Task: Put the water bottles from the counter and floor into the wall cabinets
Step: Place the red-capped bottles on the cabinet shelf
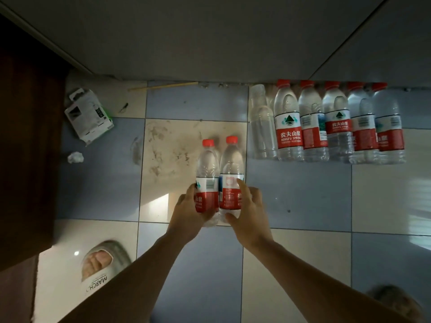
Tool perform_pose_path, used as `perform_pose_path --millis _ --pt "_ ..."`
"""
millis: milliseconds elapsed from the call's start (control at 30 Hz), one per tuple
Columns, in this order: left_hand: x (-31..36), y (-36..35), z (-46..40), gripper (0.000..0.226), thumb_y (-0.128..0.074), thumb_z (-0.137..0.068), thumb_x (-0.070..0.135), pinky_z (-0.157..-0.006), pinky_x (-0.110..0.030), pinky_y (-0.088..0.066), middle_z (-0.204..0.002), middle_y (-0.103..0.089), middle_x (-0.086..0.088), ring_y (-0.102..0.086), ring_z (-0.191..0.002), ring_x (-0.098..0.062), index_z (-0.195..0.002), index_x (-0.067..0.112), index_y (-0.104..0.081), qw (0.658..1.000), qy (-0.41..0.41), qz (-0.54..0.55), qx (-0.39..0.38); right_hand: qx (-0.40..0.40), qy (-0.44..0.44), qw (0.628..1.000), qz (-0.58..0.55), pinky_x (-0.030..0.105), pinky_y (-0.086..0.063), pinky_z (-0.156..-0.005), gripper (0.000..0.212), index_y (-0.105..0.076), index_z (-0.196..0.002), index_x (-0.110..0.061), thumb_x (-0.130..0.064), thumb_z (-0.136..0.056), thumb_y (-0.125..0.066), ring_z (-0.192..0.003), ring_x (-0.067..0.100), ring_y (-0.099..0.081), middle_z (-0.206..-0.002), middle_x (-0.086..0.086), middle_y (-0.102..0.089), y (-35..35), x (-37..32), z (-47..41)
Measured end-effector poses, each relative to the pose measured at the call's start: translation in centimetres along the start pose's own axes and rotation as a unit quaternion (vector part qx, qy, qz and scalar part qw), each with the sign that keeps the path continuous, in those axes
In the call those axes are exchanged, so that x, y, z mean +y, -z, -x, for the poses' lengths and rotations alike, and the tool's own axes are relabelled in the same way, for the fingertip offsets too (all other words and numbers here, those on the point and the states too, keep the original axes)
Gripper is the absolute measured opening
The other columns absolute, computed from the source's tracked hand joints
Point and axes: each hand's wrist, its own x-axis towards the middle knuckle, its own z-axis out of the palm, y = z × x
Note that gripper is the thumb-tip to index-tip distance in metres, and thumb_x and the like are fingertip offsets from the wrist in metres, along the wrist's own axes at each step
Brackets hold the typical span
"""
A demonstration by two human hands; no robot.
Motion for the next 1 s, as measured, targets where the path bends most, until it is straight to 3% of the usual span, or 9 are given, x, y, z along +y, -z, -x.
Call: perform_pose_path --millis 100,267,333,433,533,633,700,867,1000 --pt "0.4 0.8 -1.1 0.066 -0.08 -0.082 0.038 -0.096 -0.05 -0.055 -0.127 -0.06 -0.003 -0.061 -0.114 -0.025 -0.136 0.024 -0.046 0.999 -0.006 -0.003 0.042 0.016 -0.022 0.999 -0.04 0.031 -0.048 -0.094 0.077 -0.029 -0.147 -0.035 -0.05 -0.085 -0.073 -0.117 0.014 -0.048 -0.136 -0.001 -0.042 0.8 -0.8 -1.8" --pt "3.2 2.6 -5.8 0.087 -0.074 -0.083 0.052 -0.099 -0.054 -0.052 -0.145 -0.052 -0.003 -0.056 -0.125 -0.028 -0.152 0.024 -0.03 0.997 -0.036 -0.017 0.064 0.035 -0.003 0.999 -0.03 0.036 -0.041 -0.104 0.066 -0.031 -0.15 -0.026 -0.036 -0.094 -0.064 -0.132 0.024 -0.045 -0.144 0.006 -0.044 2.5 -3.6 -8.8" --pt "3.9 2.8 -7.3 0.079 -0.076 -0.083 0.047 -0.088 -0.036 -0.055 -0.129 -0.06 0.014 -0.059 -0.114 -0.018 -0.148 0.026 -0.036 0.997 -0.058 -0.007 0.055 0.026 -0.01 0.999 -0.037 0.041 -0.046 -0.104 0.063 -0.036 -0.147 -0.019 -0.044 -0.094 -0.06 -0.127 0.026 -0.05 -0.139 0.007 -0.051 2.4 -4.6 -10.8" --pt "4.4 2.6 -8.4 0.065 -0.079 -0.082 0.034 -0.07 -0.013 -0.038 -0.108 -0.055 0.026 -0.054 -0.1 -0.007 -0.138 0.03 -0.045 0.996 -0.084 -0.01 0.038 0.025 -0.038 0.997 -0.068 0.044 -0.051 -0.102 0.068 -0.039 -0.145 -0.014 -0.051 -0.093 -0.061 -0.122 0.026 -0.056 -0.136 0.008 -0.055 1.9 -5.3 -12.2" --pt "4.7 2.6 -8.5 0.074 -0.08 -0.082 0.021 -0.087 -0.028 -0.049 -0.132 -0.056 0.01 -0.054 -0.116 -0.018 -0.145 0.029 -0.04 0.996 -0.083 0.021 0.025 0.038 -0.065 0.993 -0.095 0.036 -0.051 -0.099 0.061 -0.044 -0.143 -0.015 -0.036 -0.091 -0.07 -0.117 0.023 -0.058 -0.13 0.006 -0.059 1.7 -5.3 -12.6" --pt "5.0 3.3 -7.8 0.084 -0.08 -0.082 0.017 -0.1 -0.044 -0.046 -0.147 -0.049 0.002 -0.049 -0.13 -0.027 -0.151 0.03 -0.033 0.995 -0.073 0.047 0.05 0.048 -0.076 0.987 -0.13 0.028 -0.049 -0.095 0.059 -0.047 -0.142 -0.016 -0.013 -0.088 -0.072 -0.116 0.019 -0.058 -0.129 0.003 -0.061 2.6 -5.5 -12.1" --pt "5.5 4.0 -7.3 0.086 -0.079 -0.084 0.017 -0.105 -0.049 -0.044 -0.152 -0.045 0.002 -0.045 -0.135 -0.028 -0.153 0.031 -0.03 0.994 -0.064 0.048 0.076 0.058 -0.07 0.984 -0.155 0.027 -0.048 -0.095 0.059 -0.048 -0.142 -0.018 -0.012 -0.089 -0.073 -0.116 0.016 -0.058 -0.132 0.001 -0.061 3.7 -6.0 -11.2" --pt "7.9 6.3 -5.8 0.076 -0.081 -0.08 0.012 -0.101 -0.042 -0.044 -0.138 -0.052 0.005 -0.049 -0.122 -0.018 -0.143 0.029 -0.044 0.987 -0.092 0.065 0.115 0.081 -0.018 0.982 -0.169 0.015 -0.047 -0.086 0.047 -0.062 -0.13 -0.019 -0.019 -0.086 -0.078 -0.103 0.008 -0.06 -0.109 -0.011 -0.063 8.1 -8.2 -9.3" --pt "10.3 7.6 -4.4 0.066 -0.084 -0.075 0.01 -0.094 -0.031 -0.043 -0.122 -0.053 0.011 -0.049 -0.111 -0.011 -0.13 0.028 -0.05 0.978 -0.135 0.047 0.153 0.095 0.049 0.984 -0.141 0.02 -0.052 -0.088 0.04 -0.068 -0.117 -0.021 -0.019 -0.08 -0.083 -0.097 0.011 -0.064 -0.105 -0.008 -0.068 11.4 -10.3 -7.6"
